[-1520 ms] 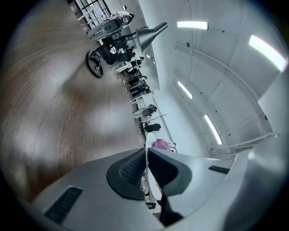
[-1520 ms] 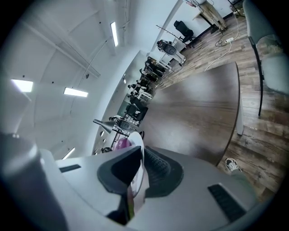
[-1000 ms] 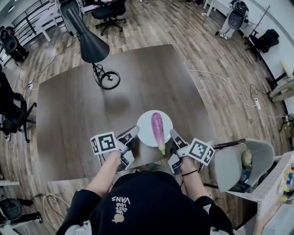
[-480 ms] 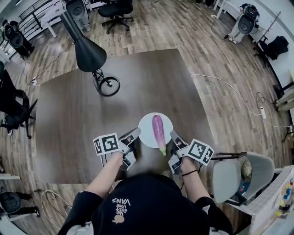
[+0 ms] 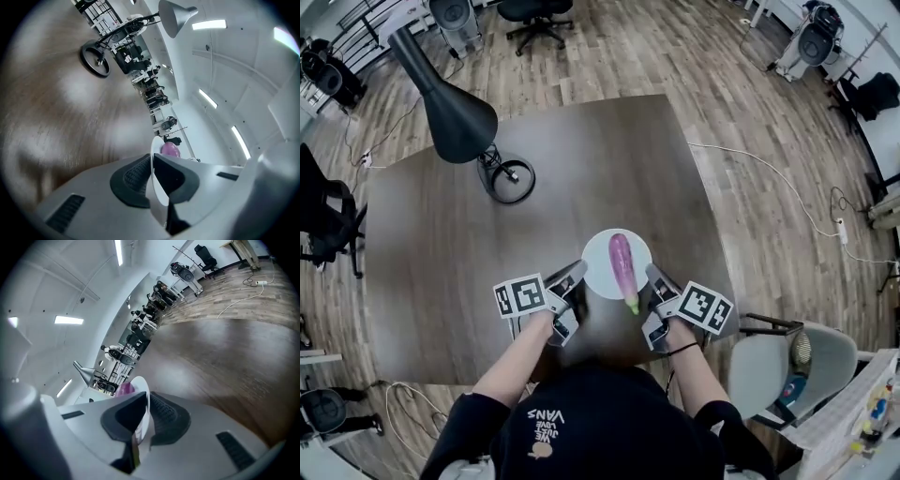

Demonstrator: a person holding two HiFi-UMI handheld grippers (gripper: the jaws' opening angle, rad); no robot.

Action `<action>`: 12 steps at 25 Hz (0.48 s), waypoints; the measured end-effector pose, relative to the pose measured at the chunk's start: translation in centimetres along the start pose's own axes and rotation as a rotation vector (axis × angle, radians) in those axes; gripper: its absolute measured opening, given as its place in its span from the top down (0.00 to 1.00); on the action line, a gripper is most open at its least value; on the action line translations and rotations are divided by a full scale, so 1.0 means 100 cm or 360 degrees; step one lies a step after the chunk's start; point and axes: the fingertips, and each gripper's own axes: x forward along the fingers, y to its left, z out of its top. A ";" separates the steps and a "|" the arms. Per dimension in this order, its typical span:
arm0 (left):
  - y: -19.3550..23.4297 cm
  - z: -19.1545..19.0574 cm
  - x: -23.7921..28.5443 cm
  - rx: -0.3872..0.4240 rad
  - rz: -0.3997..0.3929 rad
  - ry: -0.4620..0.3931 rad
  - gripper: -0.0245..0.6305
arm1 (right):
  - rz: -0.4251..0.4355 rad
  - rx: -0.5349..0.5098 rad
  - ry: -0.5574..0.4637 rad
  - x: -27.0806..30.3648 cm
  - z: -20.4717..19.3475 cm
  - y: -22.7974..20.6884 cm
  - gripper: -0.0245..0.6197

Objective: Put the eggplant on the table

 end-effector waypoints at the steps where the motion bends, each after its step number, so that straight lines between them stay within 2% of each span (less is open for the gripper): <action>1: 0.002 0.003 0.005 0.0009 0.0007 0.0002 0.92 | -0.0007 0.0000 0.0004 0.005 0.003 -0.003 0.91; 12: 0.033 0.014 0.052 0.0011 0.0138 0.0076 0.92 | -0.0105 -0.0006 0.0052 0.042 0.027 -0.041 0.91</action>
